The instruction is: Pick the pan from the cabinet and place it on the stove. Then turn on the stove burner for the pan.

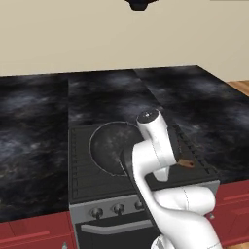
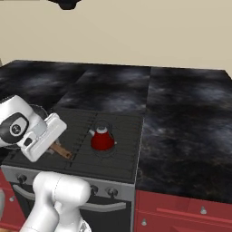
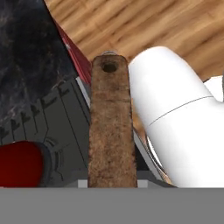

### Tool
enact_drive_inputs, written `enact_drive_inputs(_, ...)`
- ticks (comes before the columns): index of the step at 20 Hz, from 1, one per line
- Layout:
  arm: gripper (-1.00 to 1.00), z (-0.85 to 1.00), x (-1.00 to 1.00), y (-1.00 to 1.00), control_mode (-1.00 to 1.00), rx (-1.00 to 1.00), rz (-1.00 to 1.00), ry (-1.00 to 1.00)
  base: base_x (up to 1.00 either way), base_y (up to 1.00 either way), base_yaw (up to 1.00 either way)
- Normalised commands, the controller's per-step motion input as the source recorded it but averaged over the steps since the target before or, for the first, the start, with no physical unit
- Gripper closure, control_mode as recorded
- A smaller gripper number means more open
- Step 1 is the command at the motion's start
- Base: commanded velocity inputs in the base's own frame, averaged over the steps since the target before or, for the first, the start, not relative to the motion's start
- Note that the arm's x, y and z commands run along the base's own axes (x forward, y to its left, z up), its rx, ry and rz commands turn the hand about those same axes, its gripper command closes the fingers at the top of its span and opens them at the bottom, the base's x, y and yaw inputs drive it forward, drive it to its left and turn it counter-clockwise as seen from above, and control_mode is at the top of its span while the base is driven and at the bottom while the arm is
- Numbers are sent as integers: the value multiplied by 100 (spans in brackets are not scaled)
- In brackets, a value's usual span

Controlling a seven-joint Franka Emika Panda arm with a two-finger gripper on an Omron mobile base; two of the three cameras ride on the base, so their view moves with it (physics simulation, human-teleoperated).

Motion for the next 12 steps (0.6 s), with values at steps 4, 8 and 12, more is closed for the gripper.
enact_drive_inputs(4, 100, -46, 8, 2, -100, 0, -12, 5, 0, 0, 0)
enact_drive_inputs(8, 100, -44, 8, 11, -100, 0, -11, 7, 0, 0, 0)
enact_drive_inputs(12, 100, -41, 13, 18, -100, 0, -8, 12, 0, 0, 0)
